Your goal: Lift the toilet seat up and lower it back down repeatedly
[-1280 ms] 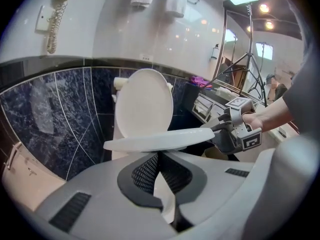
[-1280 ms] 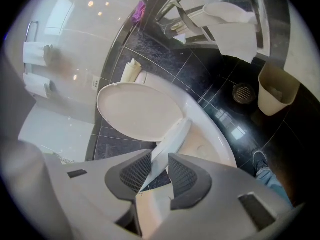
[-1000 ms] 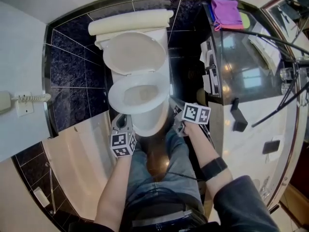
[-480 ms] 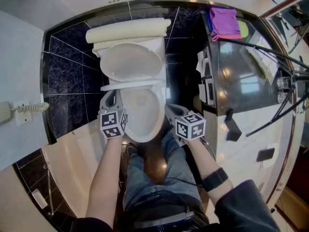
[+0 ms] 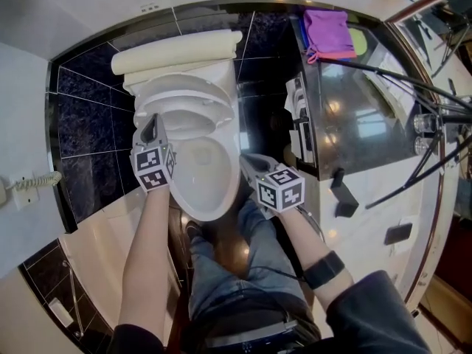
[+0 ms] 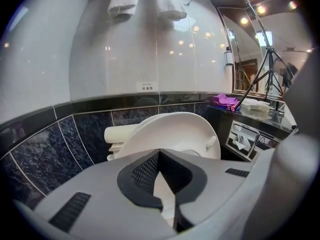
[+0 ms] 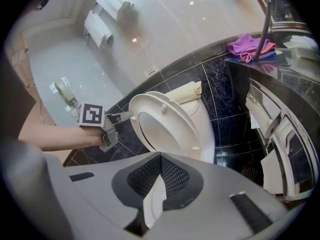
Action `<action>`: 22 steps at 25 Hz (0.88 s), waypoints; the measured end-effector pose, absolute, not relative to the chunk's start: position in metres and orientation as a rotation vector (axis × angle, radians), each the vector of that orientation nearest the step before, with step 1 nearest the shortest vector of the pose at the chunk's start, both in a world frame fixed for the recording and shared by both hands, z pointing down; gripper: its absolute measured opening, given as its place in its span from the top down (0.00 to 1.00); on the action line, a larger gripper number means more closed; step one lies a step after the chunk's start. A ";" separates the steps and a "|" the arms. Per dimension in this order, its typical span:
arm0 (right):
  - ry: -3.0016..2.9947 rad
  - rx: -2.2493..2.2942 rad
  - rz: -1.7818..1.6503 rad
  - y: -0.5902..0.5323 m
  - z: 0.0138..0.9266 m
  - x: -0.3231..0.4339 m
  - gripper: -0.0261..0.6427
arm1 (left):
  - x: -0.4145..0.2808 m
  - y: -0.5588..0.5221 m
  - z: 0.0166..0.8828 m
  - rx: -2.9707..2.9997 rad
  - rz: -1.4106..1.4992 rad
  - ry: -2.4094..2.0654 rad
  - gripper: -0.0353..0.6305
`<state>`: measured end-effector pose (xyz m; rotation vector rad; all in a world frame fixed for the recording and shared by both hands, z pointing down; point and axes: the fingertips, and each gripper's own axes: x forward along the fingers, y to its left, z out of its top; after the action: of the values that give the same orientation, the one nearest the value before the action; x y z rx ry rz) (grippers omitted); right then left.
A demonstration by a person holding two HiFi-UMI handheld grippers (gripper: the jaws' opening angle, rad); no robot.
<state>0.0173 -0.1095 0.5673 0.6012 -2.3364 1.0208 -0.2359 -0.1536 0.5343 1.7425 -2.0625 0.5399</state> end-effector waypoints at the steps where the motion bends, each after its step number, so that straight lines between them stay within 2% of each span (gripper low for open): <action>1: -2.338 0.603 1.022 -0.112 0.567 0.019 0.95 | -0.236 -0.154 0.535 1.739 0.544 -2.064 0.95; 11: -2.354 0.624 1.011 -0.108 0.552 0.024 0.95 | -0.223 -0.120 0.521 1.755 0.598 -2.034 0.95; 22: -2.406 0.659 0.817 -0.078 0.481 0.013 0.95 | -0.189 -0.039 0.451 1.864 0.589 -1.960 0.95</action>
<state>0.0134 -0.0780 0.4808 0.6595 -2.4058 0.8168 -0.1889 -0.0392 0.4509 1.8642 -1.9603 0.5891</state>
